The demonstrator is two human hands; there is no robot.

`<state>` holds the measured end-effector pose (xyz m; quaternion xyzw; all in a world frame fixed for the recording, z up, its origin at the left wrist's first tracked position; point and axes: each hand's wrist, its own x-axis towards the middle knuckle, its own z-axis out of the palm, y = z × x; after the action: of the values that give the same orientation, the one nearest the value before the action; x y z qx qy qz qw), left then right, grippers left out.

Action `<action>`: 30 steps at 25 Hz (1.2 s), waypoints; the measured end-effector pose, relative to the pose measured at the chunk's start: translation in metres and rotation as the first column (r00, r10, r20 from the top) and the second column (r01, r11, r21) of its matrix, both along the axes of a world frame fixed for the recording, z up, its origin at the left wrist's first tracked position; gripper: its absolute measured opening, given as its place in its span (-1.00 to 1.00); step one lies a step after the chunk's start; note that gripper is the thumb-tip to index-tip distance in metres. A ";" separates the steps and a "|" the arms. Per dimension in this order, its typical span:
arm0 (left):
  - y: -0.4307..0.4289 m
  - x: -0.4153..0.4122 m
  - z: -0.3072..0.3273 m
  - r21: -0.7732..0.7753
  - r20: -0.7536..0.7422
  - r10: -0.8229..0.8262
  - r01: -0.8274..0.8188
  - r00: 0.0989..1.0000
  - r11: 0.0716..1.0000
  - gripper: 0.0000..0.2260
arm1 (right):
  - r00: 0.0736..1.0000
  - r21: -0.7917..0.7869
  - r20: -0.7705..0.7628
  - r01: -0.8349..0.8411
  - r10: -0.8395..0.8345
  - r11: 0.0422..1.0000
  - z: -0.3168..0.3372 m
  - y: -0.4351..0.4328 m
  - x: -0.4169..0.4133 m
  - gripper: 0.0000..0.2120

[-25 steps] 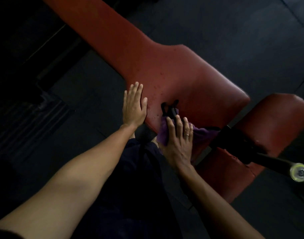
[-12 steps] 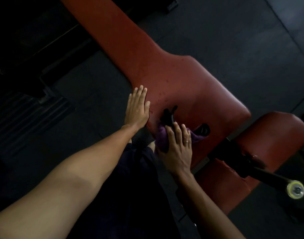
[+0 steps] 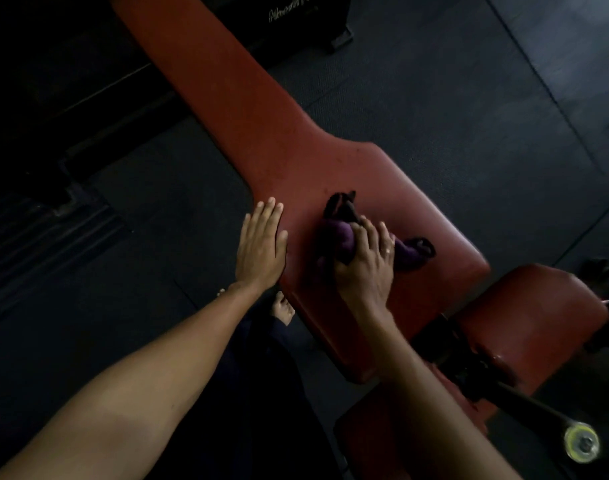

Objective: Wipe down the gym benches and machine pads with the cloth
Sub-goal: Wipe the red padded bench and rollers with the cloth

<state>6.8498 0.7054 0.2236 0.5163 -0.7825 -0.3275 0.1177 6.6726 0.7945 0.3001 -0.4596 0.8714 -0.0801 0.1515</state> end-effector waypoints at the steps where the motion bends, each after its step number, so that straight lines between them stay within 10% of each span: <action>1: 0.000 0.000 0.000 -0.002 -0.005 -0.006 0.006 1.000 1.000 -0.54 | 1.000 -0.027 -0.015 0.014 -0.014 1.000 0.005 0.017 0.012 -0.41; 7: -0.007 0.010 -0.007 0.037 -0.063 -0.040 0.042 0.997 0.998 -0.53 | 0.958 -0.022 0.070 -0.277 0.277 0.961 -0.007 -0.009 0.072 -0.47; 17: 0.007 0.040 -0.001 0.157 -0.166 0.299 -0.274 0.940 0.949 -0.60 | 0.959 0.086 0.067 -0.279 0.274 0.956 -0.010 0.017 0.094 -0.16; 30: 0.006 0.038 0.005 0.312 -0.052 0.383 -0.349 0.922 0.884 -0.56 | 0.792 0.010 0.195 -0.591 0.578 0.807 -0.014 -0.047 0.046 -0.43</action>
<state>6.8882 0.7117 0.2283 0.6473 -0.6049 -0.4416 0.1420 6.7182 0.7476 0.2862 -0.6912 0.6714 -0.0404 0.2642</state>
